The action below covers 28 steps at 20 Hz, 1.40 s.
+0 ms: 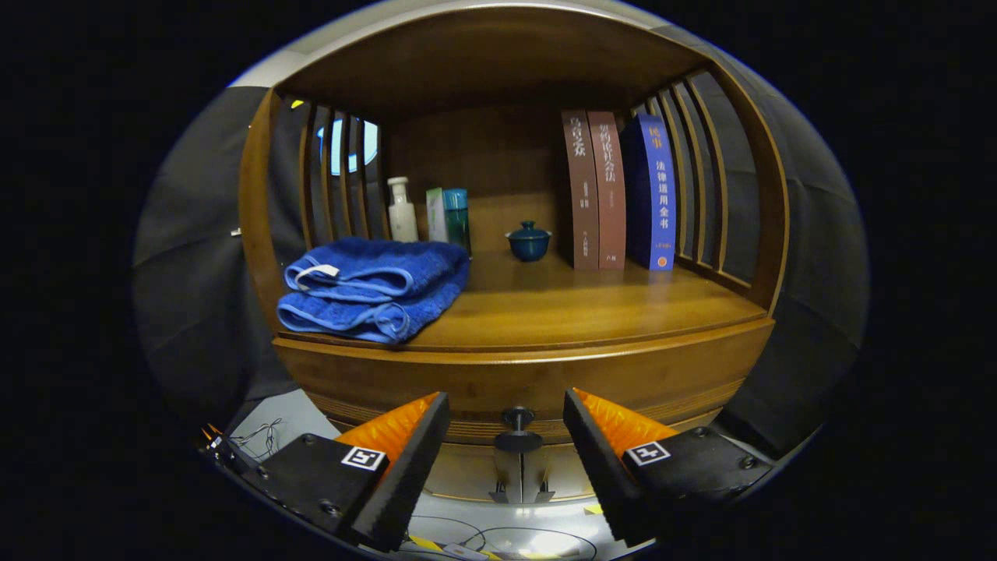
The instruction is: Pull open the drawer, take out the items inside it, and place them on the countertop above the cabinet.
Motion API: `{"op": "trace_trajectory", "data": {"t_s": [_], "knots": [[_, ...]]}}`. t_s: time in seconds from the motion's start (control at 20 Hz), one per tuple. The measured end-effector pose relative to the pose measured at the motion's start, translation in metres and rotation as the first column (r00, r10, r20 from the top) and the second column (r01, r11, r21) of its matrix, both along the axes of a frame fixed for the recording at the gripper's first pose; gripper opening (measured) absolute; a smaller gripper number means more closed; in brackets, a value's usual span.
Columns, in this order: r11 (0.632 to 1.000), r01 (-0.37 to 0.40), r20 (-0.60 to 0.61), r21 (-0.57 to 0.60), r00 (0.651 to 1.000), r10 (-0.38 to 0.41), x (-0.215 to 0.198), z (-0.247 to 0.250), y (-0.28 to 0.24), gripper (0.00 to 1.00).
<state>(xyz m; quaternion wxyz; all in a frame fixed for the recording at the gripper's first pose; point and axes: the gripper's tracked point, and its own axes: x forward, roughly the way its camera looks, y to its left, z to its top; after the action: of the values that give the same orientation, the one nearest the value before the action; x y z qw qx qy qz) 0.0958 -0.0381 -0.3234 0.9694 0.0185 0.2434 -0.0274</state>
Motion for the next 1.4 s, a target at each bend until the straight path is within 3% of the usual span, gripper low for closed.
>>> {"op": "trace_trajectory", "data": {"t_s": [0.2, 0.25, 0.35, 0.55, 0.65, 0.7, 1.05, 1.4], "knots": [[1.000, 0.007, -0.064, -0.014, 0.998, -0.008, 0.011, -0.032, -0.001, 0.88], [1.000, 0.017, -0.081, -0.012, 0.997, -0.018, 0.011, -0.037, -0.004, 0.83], [0.999, 0.042, -0.114, 0.001, 0.993, -0.041, 0.011, -0.044, -0.009, 0.62], [0.999, 0.028, -0.118, -0.024, 0.993, -0.031, 0.010, -0.044, -0.011, 0.41], [0.999, 0.032, -0.113, -0.024, 0.993, -0.035, 0.009, -0.043, -0.011, 0.41], [0.999, 0.034, -0.114, -0.022, 0.993, -0.036, 0.011, -0.044, -0.011, 0.28], [0.999, 0.027, -0.142, -0.034, 0.989, -0.032, 0.001, -0.044, -0.010, 0.28], [0.999, 0.019, -0.173, -0.036, 0.985, -0.025, -0.044, -0.037, -0.005, 0.28]]}}
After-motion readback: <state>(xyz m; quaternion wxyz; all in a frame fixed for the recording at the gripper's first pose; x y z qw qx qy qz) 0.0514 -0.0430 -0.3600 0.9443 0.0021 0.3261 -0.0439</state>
